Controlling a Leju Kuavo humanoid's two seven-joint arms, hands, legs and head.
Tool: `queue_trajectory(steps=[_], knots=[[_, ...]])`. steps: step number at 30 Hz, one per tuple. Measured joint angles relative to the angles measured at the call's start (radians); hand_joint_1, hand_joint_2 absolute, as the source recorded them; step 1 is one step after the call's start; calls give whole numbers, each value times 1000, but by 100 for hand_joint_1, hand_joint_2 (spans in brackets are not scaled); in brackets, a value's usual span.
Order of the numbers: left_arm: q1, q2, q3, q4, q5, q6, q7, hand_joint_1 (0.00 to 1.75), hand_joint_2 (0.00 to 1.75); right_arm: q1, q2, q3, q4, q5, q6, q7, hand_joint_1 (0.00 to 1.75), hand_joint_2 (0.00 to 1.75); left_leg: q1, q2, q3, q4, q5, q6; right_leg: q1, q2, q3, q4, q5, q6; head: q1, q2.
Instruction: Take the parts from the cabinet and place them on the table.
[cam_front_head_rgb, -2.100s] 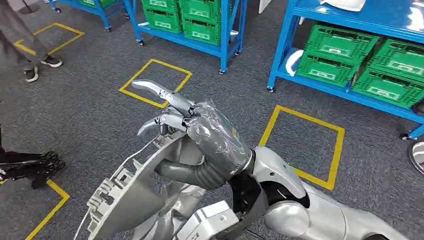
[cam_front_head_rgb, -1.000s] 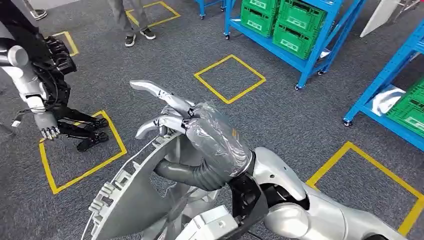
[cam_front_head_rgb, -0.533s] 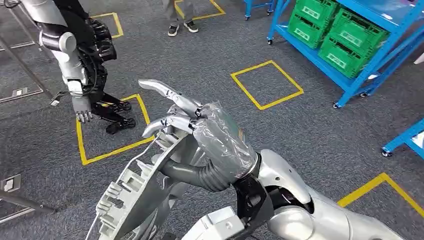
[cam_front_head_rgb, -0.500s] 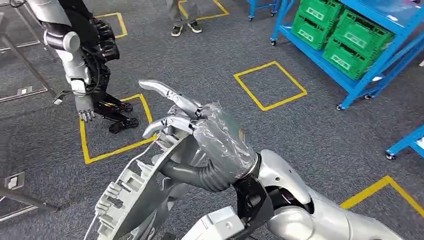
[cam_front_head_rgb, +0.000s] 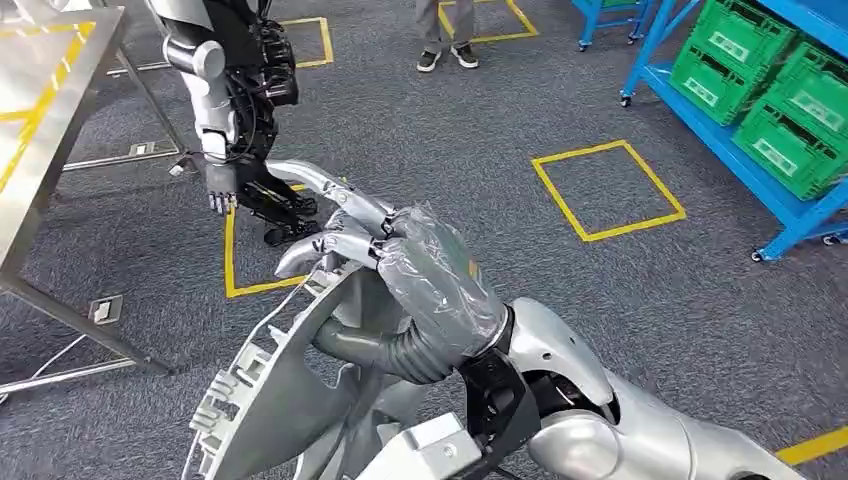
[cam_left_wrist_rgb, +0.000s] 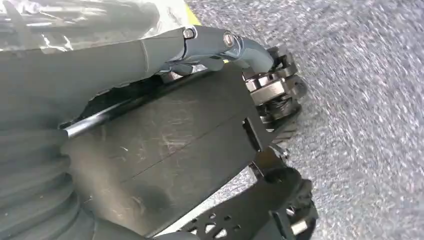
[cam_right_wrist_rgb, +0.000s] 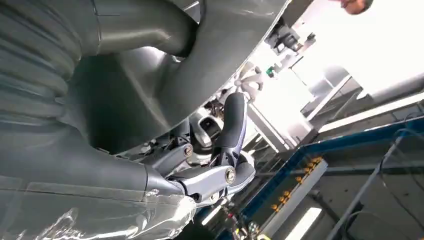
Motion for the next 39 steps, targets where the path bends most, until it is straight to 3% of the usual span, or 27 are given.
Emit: queue_trajectory(steps=[1,2,3,4,7,8,9,10,12,13,15,16,17,18,22,23,24,25,27,29,31,32,33,35,37,38,39], knots=[[2,2,0,0,0,0,1,0,175,0,0,0,0,0,0,0,175,175,4,15,42,-86,49,-5,-4,-14,2,9,-9,6,0,0],[4,3,-1,0,0,1,4,0,175,-1,0,0,0,0,0,0,175,175,6,55,79,-163,79,-10,-4,-25,3,20,-19,14,-1,0],[5,2,-1,0,0,2,4,0,175,-2,0,0,0,0,0,0,175,175,-14,106,86,-175,54,-10,5,-32,0,28,-28,24,-11,0],[3,4,-1,0,0,2,3,0,175,-3,0,-1,0,0,0,0,175,175,-11,89,86,-179,57,22,7,-42,-3,36,-34,28,-12,0],[6,3,-1,0,0,2,3,0,175,-3,1,-1,0,0,0,0,175,175,-14,44,76,-176,56,43,4,-81,4,34,-40,37,4,0],[8,3,-1,0,0,2,3,0,175,-4,1,-1,0,0,0,0,175,175,-11,33,78,-178,58,49,-3,-40,5,41,-54,48,7,0],[7,3,-1,0,-3,2,3,0,175,-4,1,-2,0,0,-1,-1,175,175,-11,21,77,-178,58,54,-7,23,-12,79,-80,48,9,0],[4,2,-1,0,-3,1,3,0,175,-4,1,-3,0,0,-1,-1,175,175,-11,11,77,-178,58,59,-6,53,-46,146,-113,46,14,0],[4,1,-1,0,-8,-2,3,0,175,1,-1,-1,0,-2,-1,-1,175,175,-15,-19,77,-178,57,63,-2,74,-136,308,-169,41,21,0],[5,1,-1,0,-12,-2,3,0,175,4,-2,0,0,-2,-1,-1,175,175,-17,-36,78,-178,57,64,-1,74,-169,353,-168,37,23,0],[3,2,-1,0,-14,-1,3,0,175,5,-3,0,0,-2,-1,0,175,175,-21,-71,80,-178,58,64,4,79,-164,295,-97,23,23,0],[2,2,-1,0,-14,-1,3,0,175,5,-3,-1,0,-2,-2,0,175,175,-21,-87,83,-178,58,64,6,89,-135,216,-45,15,22,0],[1,1,-1,-1,-15,-1,3,0,175,5,-3,-1,0,-2,-2,0,175,175,-20,-102,85,-178,58,64,9,118,-99,123,6,7,23,0],[0,-3,-1,-1,-15,-1,3,0,175,5,-3,-2,0,-2,-2,-1,175,175,-17,-112,82,-179,58,61,8,174,-78,70,15,2,22,0],[-2,-6,-1,-1,-15,-2,5,0,175,2,-2,-2,0,-2,-3,0,175,175,-7,-161,72,-190,68,34,15,139,-68,45,16,3,23,0],[-2,-5,-1,-1,-16,-2,5,0,175,2,-1,-3,0,-2,-3,0,175,175,-9,-147,68,-186,65,34,6,120,-56,23,26,-1,22,0],[0,-5,-1,-1,-19,-3,12,0,175,3,2,-3,0,-3,-2,0,175,175,-16,-75,65,-170,51,32,8,108,-43,12,28,-4,19,0],[-1,-4,-2,-1,-26,-5,24,0,175,-2,2,-3,0,-5,1,-1,175,175,-16,-33,43,-118,16,26,10,94,-37,8,27,-8,14,0],[-7,-3,-10,-1,-48,-8,39,0,175,-1,2,0,0,-7,8,-1,175,175,-12,-8,-26,33,-52,14,10,60,-34,10,22,-10,10,0],[-12,0,-19,-3,-54,-6,43,0,175,-1,5,4,0,-8,15,-1,175,175,-8,-4,-48,82,-56,5,10,27,-34,13,17,-8,6,0],[-10,3,-23,-3,-51,2,40,0,175,-1,8,5,0,-8,16,-1,175,175,-4,10,12,-25,11,1,10,-1,-33,21,8,-4,5,0],[-7,4,-24,-3,-47,7,36,0,175,-1,11,5,0,-8,16,-1,175,175,-3,37,61,-117,54,0,9,-13,-32,29,1,0,5,0],[-6,5,-25,-3,-46,7,29,0,175,-1,13,5,0,-8,15,-1,175,175,-9,86,89,-174,47,1,11,-24,-32,35,-7,7,2,0],[-10,5,-26,-6,-55,5,23,0,175,-3,14,4,-2,-5,13,2,175,175,-17,68,91,-179,48,33,20,-41,-35,43,-13,19,-1,0],[-9,6,-26,-6,-63,3,22,0,175,-3,16,4,-2,-4,11,3,175,175,-21,44,86,-180,49,42,17,-66,-30,40,-14,25,6,0],[-9,8,-26,-6,-66,3,23,0,175,-4,19,3,-3,-3,8,3,175,175,-13,33,89,-185,53,49,12,-54,-29,44,-22,36,6,0],[-10,8,-26,-7,-69,3,22,0,175,-5,21,4,-3,0,6,4,175,175,-11,24,89,-185,54,51,6,5,-35,61,-37,41,7,0]])
